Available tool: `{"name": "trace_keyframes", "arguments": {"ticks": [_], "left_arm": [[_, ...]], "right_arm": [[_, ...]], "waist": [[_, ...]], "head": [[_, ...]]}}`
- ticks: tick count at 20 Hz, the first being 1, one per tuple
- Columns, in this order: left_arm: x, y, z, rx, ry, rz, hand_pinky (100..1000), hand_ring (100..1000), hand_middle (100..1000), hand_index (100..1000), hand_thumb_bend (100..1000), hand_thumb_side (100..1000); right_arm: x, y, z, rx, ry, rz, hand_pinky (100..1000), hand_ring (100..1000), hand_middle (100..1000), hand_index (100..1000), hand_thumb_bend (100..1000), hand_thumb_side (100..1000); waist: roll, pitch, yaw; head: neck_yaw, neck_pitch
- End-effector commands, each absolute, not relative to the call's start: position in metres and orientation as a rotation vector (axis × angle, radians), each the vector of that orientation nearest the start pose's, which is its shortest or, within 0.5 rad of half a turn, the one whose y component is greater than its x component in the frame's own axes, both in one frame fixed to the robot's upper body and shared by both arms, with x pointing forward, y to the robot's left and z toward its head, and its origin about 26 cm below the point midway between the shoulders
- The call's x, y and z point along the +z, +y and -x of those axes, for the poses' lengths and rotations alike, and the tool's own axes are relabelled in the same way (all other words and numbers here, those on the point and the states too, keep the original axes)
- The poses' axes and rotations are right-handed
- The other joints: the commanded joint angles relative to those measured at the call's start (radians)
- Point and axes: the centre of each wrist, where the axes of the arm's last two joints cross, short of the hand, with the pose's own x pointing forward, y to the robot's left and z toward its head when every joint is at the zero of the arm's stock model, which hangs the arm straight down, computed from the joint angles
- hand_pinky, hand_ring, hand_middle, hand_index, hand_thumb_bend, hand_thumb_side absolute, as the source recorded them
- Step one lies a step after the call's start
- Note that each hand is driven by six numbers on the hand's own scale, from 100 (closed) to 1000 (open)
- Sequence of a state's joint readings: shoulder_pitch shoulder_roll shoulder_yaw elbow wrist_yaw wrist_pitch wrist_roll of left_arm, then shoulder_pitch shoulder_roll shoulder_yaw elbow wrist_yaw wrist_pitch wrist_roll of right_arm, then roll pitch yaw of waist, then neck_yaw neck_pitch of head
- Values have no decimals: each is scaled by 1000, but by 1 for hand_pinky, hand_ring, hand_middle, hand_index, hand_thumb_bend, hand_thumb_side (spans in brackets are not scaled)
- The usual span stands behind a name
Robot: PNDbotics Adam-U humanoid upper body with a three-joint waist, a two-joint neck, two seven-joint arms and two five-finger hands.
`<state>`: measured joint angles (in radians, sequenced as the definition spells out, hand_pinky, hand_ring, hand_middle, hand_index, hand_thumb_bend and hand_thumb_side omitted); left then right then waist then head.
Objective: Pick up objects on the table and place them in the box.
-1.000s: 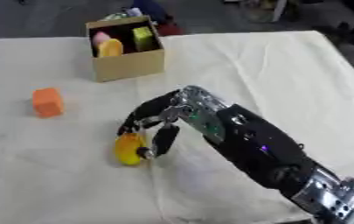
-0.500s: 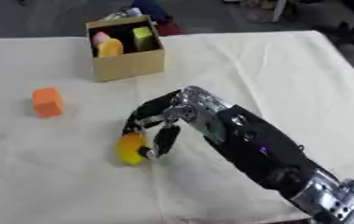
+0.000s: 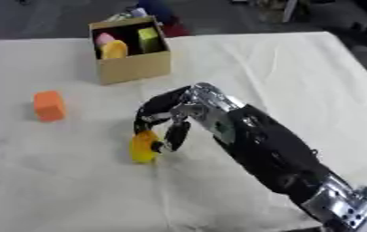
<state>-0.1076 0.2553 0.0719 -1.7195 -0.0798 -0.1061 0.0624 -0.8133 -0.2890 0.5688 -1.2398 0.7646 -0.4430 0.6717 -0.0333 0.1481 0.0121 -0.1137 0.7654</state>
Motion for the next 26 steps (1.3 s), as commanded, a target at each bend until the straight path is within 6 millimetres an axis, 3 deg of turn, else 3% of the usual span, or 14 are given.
{"name": "trace_keyframes", "arguments": {"ticks": [1, 4, 6, 11, 15, 20, 26], "left_arm": [[85, 308, -302, -207, -1956, -351, 686, 681, 610, 780, 100, 842], [84, 309, -301, -205, -1954, -353, 687, 682, 610, 780, 100, 842], [84, 309, -301, -205, -1954, -355, 687, 682, 610, 780, 100, 841], [83, 309, -300, -205, -1951, -354, 686, 683, 611, 780, 100, 841], [84, 307, -301, -206, -1955, -346, 686, 684, 611, 780, 100, 841], [87, 303, -304, -214, -1968, -323, 686, 684, 612, 780, 100, 842], [91, 293, -309, -240, -1987, -275, 686, 685, 612, 780, 100, 845]], "right_arm": [[146, -125, -418, -2849, 2013, -435, 679, 640, 576, 417, 100, 129], [149, -130, -422, -2770, 2174, -471, 657, 616, 557, 389, 100, 100], [162, -134, -425, -2725, 2273, -494, 654, 611, 556, 392, 100, 100], [221, -141, -435, -2610, 2422, -657, 664, 615, 563, 399, 100, 100], [250, -144, -451, -2582, 2468, -853, 675, 623, 575, 408, 100, 100], [257, -146, -480, -2499, 2538, -1225, 688, 631, 588, 444, 118, 100], [239, -134, -503, -2330, 2558, -1692, 687, 633, 606, 509, 107, 100]], "waist": [[4, -14, -2], [5, -15, -4], [4, -17, -6], [2, -21, -9], [7, -19, -3], [14, -7, 20], [20, 9, 71]], "head": [[3, 5], [5, 5], [7, 5], [10, 5], [7, 5], [-21, 5], [-90, 5]]}}
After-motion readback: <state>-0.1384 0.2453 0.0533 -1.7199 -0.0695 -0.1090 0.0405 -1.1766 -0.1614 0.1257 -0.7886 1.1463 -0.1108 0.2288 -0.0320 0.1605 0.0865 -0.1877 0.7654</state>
